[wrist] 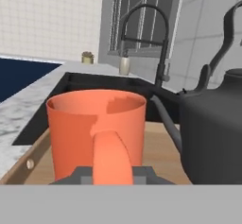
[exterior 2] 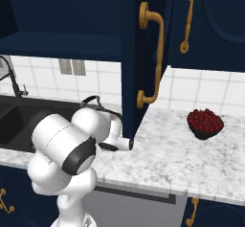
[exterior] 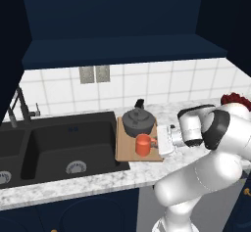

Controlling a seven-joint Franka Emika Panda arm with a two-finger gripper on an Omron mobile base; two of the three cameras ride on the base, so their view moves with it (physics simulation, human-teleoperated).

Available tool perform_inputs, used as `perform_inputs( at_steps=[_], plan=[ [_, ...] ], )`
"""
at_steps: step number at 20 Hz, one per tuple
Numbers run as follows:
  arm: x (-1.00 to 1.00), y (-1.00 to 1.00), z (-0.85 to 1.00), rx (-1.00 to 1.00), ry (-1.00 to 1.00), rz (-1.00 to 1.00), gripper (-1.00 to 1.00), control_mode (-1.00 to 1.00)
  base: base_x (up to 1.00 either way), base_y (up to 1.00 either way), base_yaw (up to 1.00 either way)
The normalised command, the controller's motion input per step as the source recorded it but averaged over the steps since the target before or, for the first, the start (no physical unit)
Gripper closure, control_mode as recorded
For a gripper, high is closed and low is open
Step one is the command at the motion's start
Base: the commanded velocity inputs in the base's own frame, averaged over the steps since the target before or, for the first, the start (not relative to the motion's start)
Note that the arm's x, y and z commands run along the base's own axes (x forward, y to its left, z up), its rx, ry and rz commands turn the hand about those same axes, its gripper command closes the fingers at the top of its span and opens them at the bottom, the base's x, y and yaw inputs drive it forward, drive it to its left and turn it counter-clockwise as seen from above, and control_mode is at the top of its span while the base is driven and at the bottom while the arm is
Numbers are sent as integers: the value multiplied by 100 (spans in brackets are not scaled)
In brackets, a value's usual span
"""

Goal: Pick the kettle from the counter and place it on the tray. Then pick the mug from the cabinet and place it on the tray. Then close the cabinet doors.

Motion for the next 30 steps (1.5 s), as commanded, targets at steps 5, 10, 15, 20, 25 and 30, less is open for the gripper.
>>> perform_inputs(
  at_steps=[5,10,15,20,25,30],
  plan=[
    [3,-5,-25,0,0,0,-100,-100,0,0,0],
    [0,-10,-22,0,0,0,-100,-100,0,0,0],
    [-5,-14,3,0,0,0,-100,-100,0,0,0],
    [-23,-13,42,0,0,-1,-100,-100,0,0,0],
    [-43,-3,63,0,-2,-5,-100,-100,0,0,0],
    [-55,0,74,0,-4,-10,-100,-100,0,0,0]
  ],
)
